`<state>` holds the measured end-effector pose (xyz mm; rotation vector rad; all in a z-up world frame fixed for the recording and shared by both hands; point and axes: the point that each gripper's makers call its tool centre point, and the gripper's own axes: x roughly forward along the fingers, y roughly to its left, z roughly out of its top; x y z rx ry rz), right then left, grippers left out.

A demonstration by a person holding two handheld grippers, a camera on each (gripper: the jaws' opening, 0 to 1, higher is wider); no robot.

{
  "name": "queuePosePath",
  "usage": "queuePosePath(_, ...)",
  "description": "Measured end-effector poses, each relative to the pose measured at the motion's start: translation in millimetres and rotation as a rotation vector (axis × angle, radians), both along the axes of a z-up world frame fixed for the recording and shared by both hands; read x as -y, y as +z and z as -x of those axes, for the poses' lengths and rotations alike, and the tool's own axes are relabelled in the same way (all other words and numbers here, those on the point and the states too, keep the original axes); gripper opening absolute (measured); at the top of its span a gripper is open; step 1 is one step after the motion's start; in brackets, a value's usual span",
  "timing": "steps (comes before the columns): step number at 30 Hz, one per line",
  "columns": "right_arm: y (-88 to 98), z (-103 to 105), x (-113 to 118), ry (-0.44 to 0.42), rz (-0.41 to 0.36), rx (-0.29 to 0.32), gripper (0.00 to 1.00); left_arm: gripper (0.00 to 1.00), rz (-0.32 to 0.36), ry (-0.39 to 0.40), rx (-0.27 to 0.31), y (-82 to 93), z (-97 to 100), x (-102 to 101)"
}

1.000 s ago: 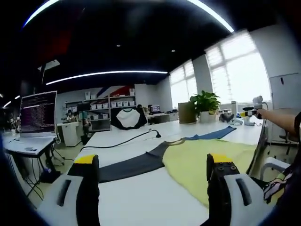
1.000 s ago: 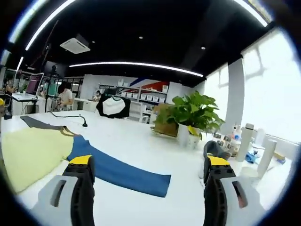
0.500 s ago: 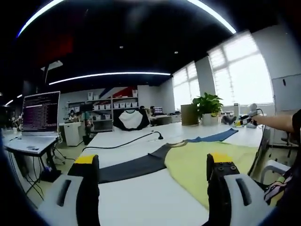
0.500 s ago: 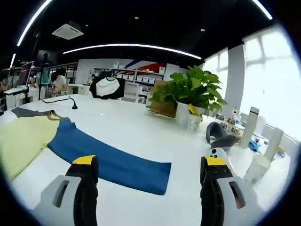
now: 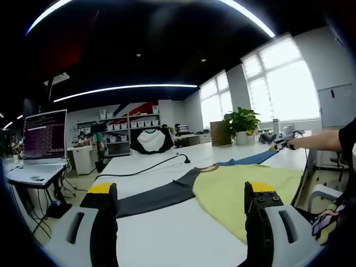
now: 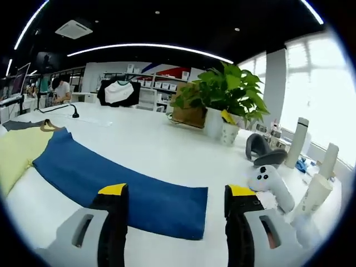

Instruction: Fold the garment on the visible template until the final outline fits inside the template.

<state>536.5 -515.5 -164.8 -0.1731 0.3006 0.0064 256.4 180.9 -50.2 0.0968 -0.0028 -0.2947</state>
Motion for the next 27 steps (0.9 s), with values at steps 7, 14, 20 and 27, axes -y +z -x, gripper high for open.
queuePosePath(7, -11.2, -3.4, 7.1, -0.017, -0.061, -0.031, 0.6, 0.98, -0.006, -0.037, -0.025, -4.9, 0.3, 6.7)
queuePosePath(14, -26.7, -9.6, 1.6, -0.01, -0.1, -0.071, 0.55, 0.98, 0.003, -0.023, -0.027, -6.4, -0.6, 2.9)
queuePosePath(20, -30.1, -6.5, 3.4, -0.034, -0.134, -0.058, 0.46, 0.98, 0.006, -0.008, -0.025, -6.4, -0.6, -1.2)
queuePosePath(27, -29.8, -4.3, 6.6, -0.085, -0.141, -0.039, 0.13, 0.95, 0.003, -0.002, -0.044, -13.6, -2.6, -0.1)
